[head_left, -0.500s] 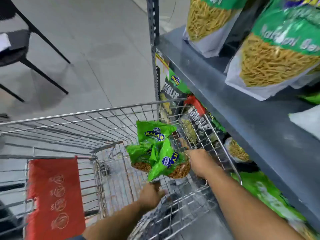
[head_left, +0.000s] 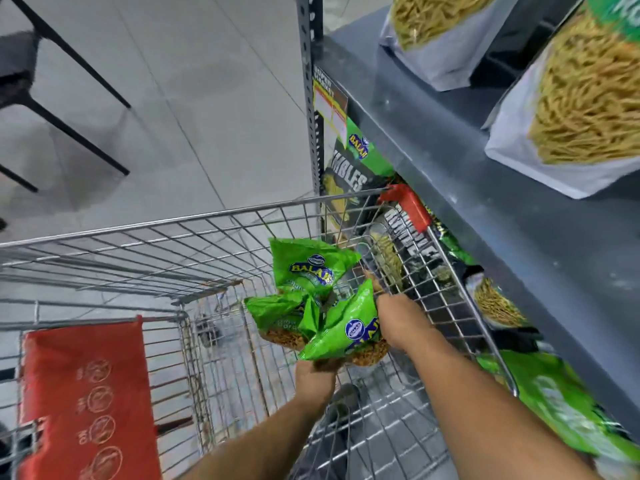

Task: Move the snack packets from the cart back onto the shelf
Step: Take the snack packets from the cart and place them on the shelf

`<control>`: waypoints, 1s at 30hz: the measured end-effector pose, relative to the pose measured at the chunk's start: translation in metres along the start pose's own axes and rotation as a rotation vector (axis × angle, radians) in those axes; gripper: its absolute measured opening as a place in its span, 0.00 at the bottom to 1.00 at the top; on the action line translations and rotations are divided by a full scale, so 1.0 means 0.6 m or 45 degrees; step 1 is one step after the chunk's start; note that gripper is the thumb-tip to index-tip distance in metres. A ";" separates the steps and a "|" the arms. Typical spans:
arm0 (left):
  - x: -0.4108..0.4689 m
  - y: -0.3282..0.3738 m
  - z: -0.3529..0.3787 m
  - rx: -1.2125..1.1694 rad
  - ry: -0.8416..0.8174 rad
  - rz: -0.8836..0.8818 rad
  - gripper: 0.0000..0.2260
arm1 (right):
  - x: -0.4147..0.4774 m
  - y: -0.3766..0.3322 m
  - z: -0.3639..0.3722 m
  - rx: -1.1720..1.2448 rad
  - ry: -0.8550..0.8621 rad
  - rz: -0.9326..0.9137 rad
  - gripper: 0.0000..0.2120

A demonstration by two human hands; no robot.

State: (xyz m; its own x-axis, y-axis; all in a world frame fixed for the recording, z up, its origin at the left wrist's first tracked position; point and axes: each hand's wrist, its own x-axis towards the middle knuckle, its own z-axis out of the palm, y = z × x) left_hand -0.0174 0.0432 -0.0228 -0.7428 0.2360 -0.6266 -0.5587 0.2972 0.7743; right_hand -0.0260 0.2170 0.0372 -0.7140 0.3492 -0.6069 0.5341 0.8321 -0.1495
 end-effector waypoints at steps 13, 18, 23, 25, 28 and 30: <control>-0.091 0.146 -0.065 0.351 -0.108 0.446 0.19 | -0.202 0.011 -0.099 0.603 0.259 0.377 0.12; -0.176 0.300 -0.049 0.365 -0.228 0.840 0.14 | -0.327 0.034 -0.144 1.164 0.628 0.241 0.12; -0.237 0.424 0.036 0.314 -0.460 1.113 0.08 | -0.438 0.088 -0.210 1.496 0.984 0.064 0.12; -0.244 0.458 0.082 0.351 -0.556 1.168 0.12 | -0.457 0.120 -0.229 1.529 1.102 0.107 0.18; -0.245 0.491 0.153 0.390 -0.718 1.208 0.21 | -0.472 0.170 -0.247 1.551 1.233 0.160 0.17; -0.235 0.498 0.195 0.367 -0.805 1.135 0.18 | -0.477 0.197 -0.254 1.536 1.265 0.214 0.15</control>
State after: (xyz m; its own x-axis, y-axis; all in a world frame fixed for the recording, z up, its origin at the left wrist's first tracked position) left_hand -0.0364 0.2068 0.2868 -0.4680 0.8720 0.1434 0.2438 -0.0286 0.9694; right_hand 0.1727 0.2810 0.3121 -0.3525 0.9357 -0.0165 0.3211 0.1044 -0.9413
